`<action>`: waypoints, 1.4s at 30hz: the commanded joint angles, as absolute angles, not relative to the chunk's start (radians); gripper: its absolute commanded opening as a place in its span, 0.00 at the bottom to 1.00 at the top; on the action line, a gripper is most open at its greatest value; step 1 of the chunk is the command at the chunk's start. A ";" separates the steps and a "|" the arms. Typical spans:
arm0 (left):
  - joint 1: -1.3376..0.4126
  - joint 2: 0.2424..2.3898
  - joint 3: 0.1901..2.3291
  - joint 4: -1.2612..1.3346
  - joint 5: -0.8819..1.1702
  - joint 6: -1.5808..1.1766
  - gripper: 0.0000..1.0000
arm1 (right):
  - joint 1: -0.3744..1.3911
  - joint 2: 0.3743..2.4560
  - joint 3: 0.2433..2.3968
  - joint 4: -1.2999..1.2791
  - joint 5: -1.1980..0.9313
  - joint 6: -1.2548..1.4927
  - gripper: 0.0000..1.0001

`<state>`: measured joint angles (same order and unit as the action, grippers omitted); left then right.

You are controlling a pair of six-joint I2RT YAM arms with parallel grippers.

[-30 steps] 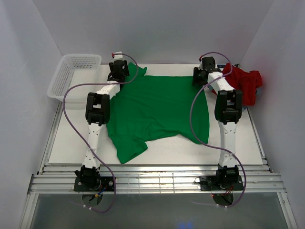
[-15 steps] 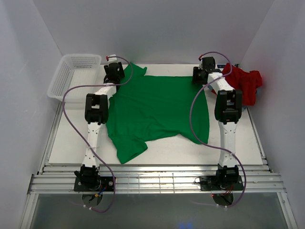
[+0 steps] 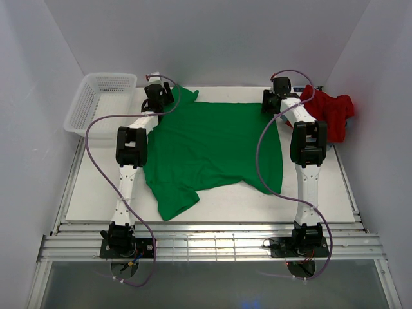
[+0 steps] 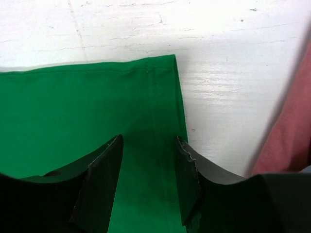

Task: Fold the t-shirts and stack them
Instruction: Flatten the tshirt out

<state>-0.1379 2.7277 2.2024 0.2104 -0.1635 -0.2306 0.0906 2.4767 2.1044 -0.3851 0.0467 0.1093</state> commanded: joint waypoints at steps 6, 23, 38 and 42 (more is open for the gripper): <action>-0.150 2.724 2.174 0.218 -0.101 -0.275 0.77 | 0.069 2.522 2.195 -0.365 0.081 0.152 0.52; -0.150 2.721 2.166 0.140 -0.103 -0.301 0.37 | 0.054 2.602 2.264 -0.518 -0.166 0.169 0.18; -0.149 2.684 2.259 0.201 -0.041 -0.344 0.24 | 0.054 2.462 2.088 -0.440 -0.133 0.184 0.08; -0.149 2.652 2.263 0.224 -0.049 -0.344 0.24 | 0.057 2.439 2.082 -0.440 -0.138 0.184 0.08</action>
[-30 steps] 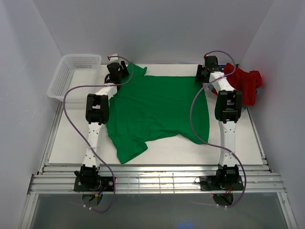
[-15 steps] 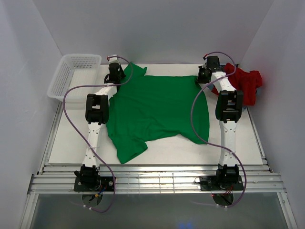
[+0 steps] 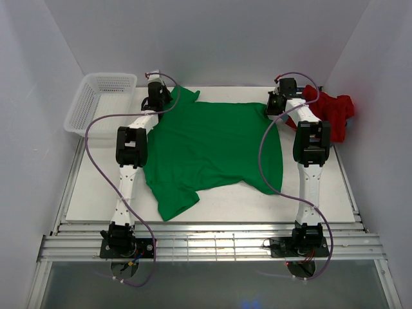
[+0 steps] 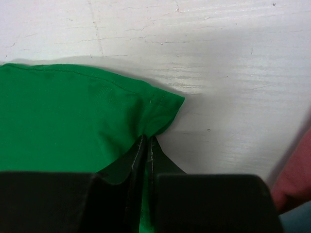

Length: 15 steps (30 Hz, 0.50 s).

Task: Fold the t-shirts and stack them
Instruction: Flatten the tshirt out

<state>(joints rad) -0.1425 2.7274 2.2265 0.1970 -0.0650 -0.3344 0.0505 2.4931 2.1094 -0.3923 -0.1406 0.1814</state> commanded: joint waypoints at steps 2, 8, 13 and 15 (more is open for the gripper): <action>-0.149 2.613 2.218 0.248 -0.064 -0.334 0.24 | 0.061 2.421 2.069 -0.433 -0.137 0.183 0.08; -0.149 2.516 2.099 0.299 -0.078 -0.292 0.24 | 0.075 2.379 2.026 -0.430 -0.144 0.172 0.08; -0.147 2.520 2.042 0.341 -0.065 -0.282 0.28 | 0.086 2.355 1.988 -0.436 -0.144 0.149 0.08; -0.146 2.549 2.060 0.341 -0.061 -0.317 0.41 | 0.087 2.352 1.985 -0.439 -0.152 0.149 0.11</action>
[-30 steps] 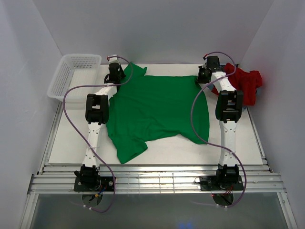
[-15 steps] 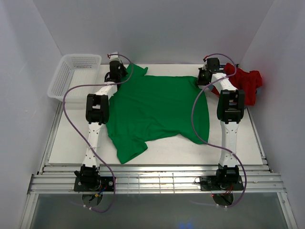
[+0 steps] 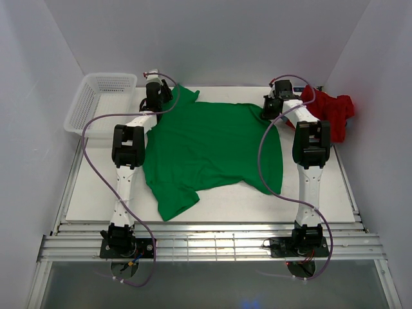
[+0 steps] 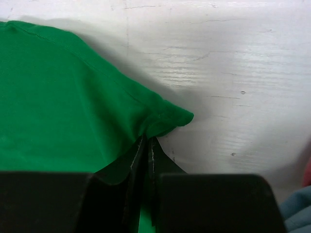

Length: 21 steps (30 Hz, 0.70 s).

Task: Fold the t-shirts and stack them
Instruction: Flatten the tshirt out

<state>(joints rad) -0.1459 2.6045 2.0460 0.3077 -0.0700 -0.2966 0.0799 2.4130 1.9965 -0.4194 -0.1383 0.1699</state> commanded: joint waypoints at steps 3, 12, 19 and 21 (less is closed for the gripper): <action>-0.144 2.595 2.098 0.341 -0.038 -0.327 0.60 | 0.092 2.349 1.982 -0.449 -0.156 0.147 0.15; -0.144 2.631 2.123 0.289 -0.071 -0.314 0.79 | 0.098 2.325 1.974 -0.453 -0.158 0.144 0.15; -0.146 2.645 2.121 0.177 -0.064 -0.336 0.73 | 0.100 2.338 2.019 -0.465 -0.158 0.161 0.15; -0.146 2.651 2.129 0.134 -0.069 -0.341 0.72 | 0.098 2.336 2.019 -0.468 -0.158 0.166 0.15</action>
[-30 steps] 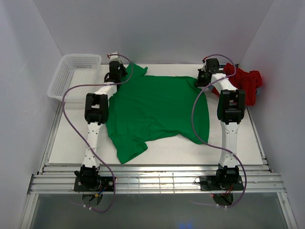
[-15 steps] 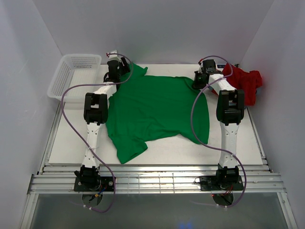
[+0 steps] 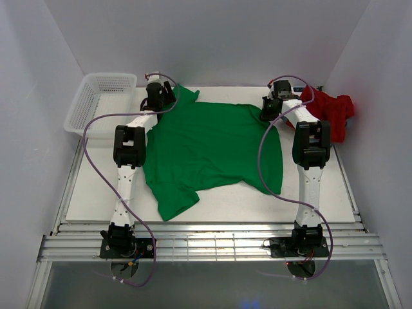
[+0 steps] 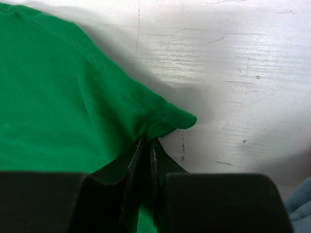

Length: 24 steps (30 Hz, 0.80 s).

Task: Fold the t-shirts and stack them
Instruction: Flatten the tshirt out, then fold the tshirt

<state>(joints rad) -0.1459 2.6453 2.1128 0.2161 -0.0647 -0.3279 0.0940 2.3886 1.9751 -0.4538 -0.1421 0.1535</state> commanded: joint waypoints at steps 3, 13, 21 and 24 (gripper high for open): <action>-0.146 2.652 2.126 0.104 -0.066 -0.350 0.71 | 0.100 2.332 2.006 -0.462 -0.160 0.172 0.15; -0.149 2.680 2.140 0.051 -0.041 -0.365 0.61 | 0.101 2.321 1.985 -0.456 -0.160 0.173 0.15; -0.149 2.677 2.128 0.034 -0.051 -0.365 0.23 | 0.103 2.299 1.950 -0.446 -0.164 0.175 0.15; -0.149 2.657 2.128 0.037 -0.052 -0.368 0.12 | 0.103 2.290 1.941 -0.443 -0.161 0.175 0.15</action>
<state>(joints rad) -0.1452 2.6499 2.1220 0.0891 -0.0654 -0.3645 0.0967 2.3619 1.9472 -0.4541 -0.1425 0.1707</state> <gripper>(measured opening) 0.138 0.154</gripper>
